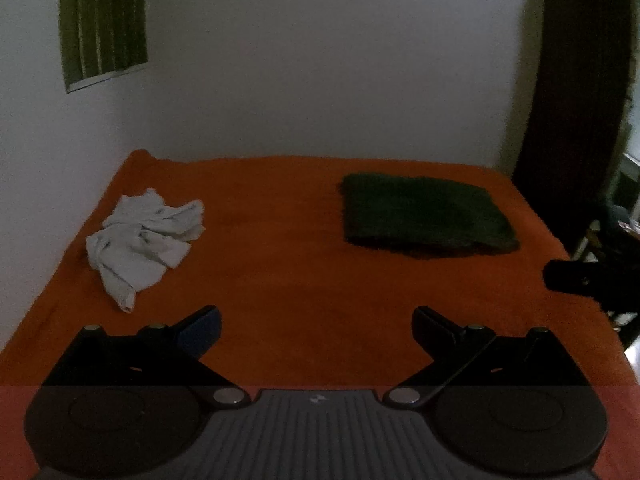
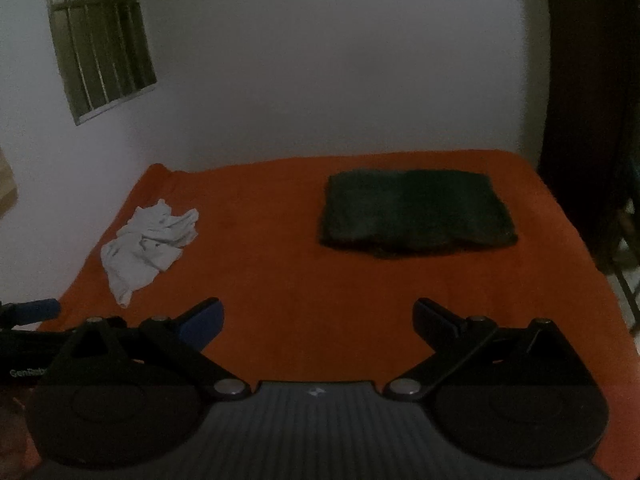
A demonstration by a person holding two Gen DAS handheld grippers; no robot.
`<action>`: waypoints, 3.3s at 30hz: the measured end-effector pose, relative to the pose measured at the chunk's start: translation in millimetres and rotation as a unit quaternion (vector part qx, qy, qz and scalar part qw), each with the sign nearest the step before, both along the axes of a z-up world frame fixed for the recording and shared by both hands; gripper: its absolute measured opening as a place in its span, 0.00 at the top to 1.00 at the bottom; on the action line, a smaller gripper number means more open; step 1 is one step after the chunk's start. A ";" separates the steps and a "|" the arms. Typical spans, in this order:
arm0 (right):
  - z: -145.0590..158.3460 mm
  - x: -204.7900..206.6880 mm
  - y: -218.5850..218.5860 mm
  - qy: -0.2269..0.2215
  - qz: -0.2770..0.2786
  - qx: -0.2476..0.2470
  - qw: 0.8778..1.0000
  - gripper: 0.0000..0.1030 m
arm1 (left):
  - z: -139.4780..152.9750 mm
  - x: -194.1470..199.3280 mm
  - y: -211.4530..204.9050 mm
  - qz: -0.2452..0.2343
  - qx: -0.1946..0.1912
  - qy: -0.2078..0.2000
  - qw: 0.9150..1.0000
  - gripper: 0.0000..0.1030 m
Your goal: Fold clothes
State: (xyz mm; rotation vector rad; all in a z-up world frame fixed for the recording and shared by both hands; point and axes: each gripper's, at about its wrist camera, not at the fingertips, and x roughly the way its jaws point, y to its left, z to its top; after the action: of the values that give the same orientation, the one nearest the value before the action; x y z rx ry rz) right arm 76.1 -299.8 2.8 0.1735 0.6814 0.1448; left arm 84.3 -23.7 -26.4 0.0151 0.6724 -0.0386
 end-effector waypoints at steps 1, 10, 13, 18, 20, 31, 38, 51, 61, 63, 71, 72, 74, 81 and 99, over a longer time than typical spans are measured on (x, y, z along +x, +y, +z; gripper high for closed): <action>-2.7 12.0 8.0 0.001 0.002 0.002 1.000 0.00 | -4.5 6.8 8.6 0.006 0.004 -0.003 1.000 0.00; -40.3 107.3 102.1 -0.008 0.076 -0.009 0.997 0.00 | -61.5 71.5 105.4 0.077 0.003 -0.002 0.997 0.00; -62.9 134.3 145.3 -0.009 0.118 -0.037 0.992 0.00 | -93.6 97.0 140.6 0.112 0.010 0.009 0.994 0.01; -116.9 193.3 205.9 0.053 0.170 -0.004 0.984 0.00 | -148.2 141.5 188.0 0.154 0.025 0.021 0.988 0.00; -132.6 209.6 222.3 0.051 0.174 0.000 0.983 0.00 | -170.1 160.8 205.1 0.173 0.035 0.029 0.984 0.00; -232.7 241.7 264.3 0.058 0.223 -0.032 0.973 0.00 | -269.4 250.3 297.4 0.305 0.043 0.086 0.948 0.01; -271.7 239.7 260.8 0.065 0.234 -0.051 0.969 0.00 | -295.7 280.8 320.8 0.307 0.069 0.063 0.947 0.01; -261.7 247.8 267.6 0.073 0.191 -0.043 0.978 0.00 | -262.7 220.9 291.9 0.211 0.032 -0.021 0.977 0.90; -237.0 222.5 286.2 0.122 0.209 0.008 0.970 0.00 | -239.7 75.0 233.2 0.128 0.005 -0.013 0.992 0.92; -234.1 221.6 293.0 0.123 0.210 0.024 0.970 0.00 | -239.0 52.9 229.6 0.118 -0.001 -0.007 0.993 0.92; -255.4 238.5 330.6 0.168 0.234 0.086 0.954 0.00 | -231.3 -13.7 208.9 0.071 -0.017 -0.001 0.997 0.92; -262.7 242.6 337.4 0.181 0.228 0.095 0.952 0.00 | -231.2 -16.2 208.8 0.071 -0.018 -0.003 0.997 0.92; -278.6 251.4 354.8 0.212 0.219 0.122 0.945 0.00 | -231.3 -20.3 208.2 0.071 -0.018 -0.007 0.997 0.92; -294.3 301.8 393.1 0.207 0.147 0.182 0.950 0.01 | -240.7 -5.7 208.9 0.056 -0.003 0.007 0.998 0.91; -204.9 246.2 335.6 -0.004 0.095 0.026 0.995 0.87 | -204.1 -33.8 175.7 0.011 0.008 -0.052 0.999 0.91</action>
State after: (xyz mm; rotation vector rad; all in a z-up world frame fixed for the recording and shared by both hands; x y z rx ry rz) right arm 322.2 35.8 -202.1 0.1575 0.6855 0.3453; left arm 50.6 152.0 -230.5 0.0255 0.5690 -0.0112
